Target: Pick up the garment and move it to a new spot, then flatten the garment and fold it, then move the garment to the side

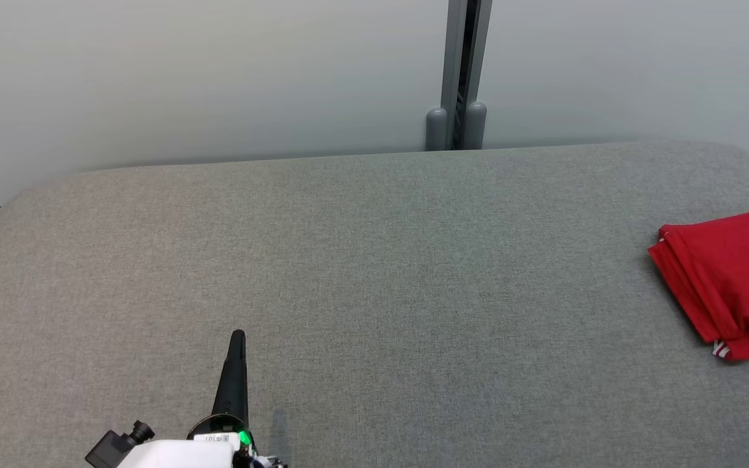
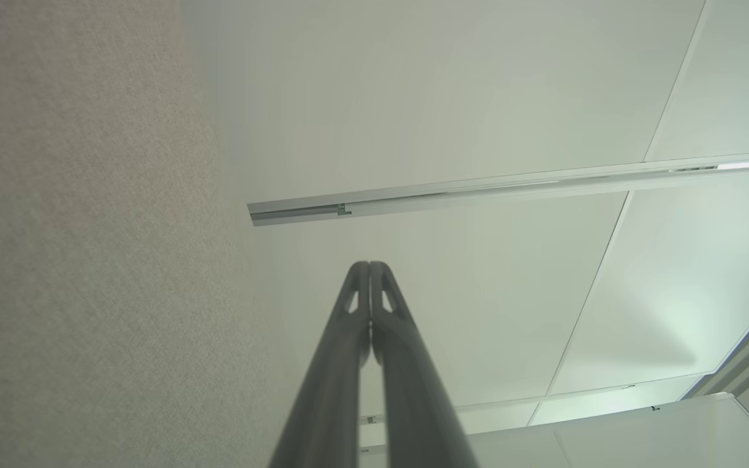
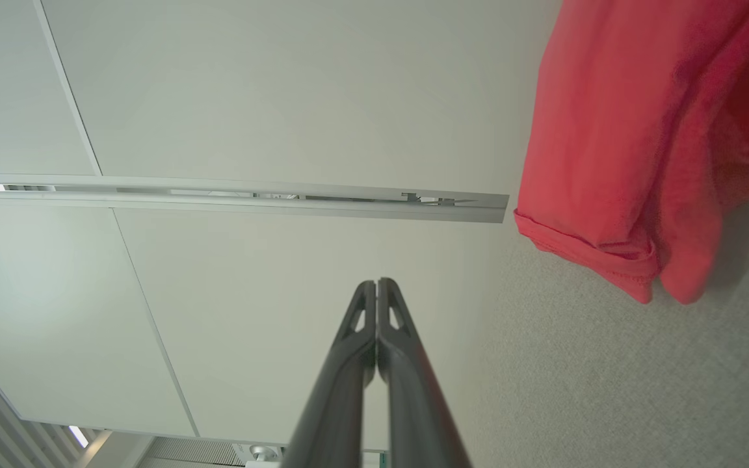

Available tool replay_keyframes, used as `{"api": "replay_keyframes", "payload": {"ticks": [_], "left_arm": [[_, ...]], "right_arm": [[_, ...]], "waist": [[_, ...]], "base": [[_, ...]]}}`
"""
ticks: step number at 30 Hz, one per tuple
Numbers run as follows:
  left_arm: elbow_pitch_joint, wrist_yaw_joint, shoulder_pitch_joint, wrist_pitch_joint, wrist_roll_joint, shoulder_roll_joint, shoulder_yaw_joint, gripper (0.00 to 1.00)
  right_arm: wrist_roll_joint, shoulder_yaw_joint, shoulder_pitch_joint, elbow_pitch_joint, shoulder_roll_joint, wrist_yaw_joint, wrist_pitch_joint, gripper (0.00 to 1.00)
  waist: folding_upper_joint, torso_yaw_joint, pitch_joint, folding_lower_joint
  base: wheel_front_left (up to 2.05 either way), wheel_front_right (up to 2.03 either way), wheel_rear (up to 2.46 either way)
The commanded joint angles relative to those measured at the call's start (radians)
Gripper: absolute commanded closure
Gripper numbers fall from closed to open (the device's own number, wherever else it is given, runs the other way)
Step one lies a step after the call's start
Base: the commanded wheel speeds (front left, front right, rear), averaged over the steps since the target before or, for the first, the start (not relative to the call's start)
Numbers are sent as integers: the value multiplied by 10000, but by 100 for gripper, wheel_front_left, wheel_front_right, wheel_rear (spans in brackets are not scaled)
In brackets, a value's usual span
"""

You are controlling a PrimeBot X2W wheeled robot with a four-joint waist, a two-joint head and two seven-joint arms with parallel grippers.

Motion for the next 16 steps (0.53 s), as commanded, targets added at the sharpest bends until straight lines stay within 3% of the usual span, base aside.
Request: {"api": "replay_keyframes", "payload": {"ticks": [1,16], "left_arm": [[-23,-32,53,-16,-24,30,21,100],[-23,-32,53,-16,-24,31,21,100]], "right_arm": [[-8,-28,-103,12,-21,0,59,100],[-8,-34,-105,12,-18,2,64,100]], "waist": [[0,0,0,0],[0,0,0,0]], "base": [[0,0,0],[0,0,0]]}}
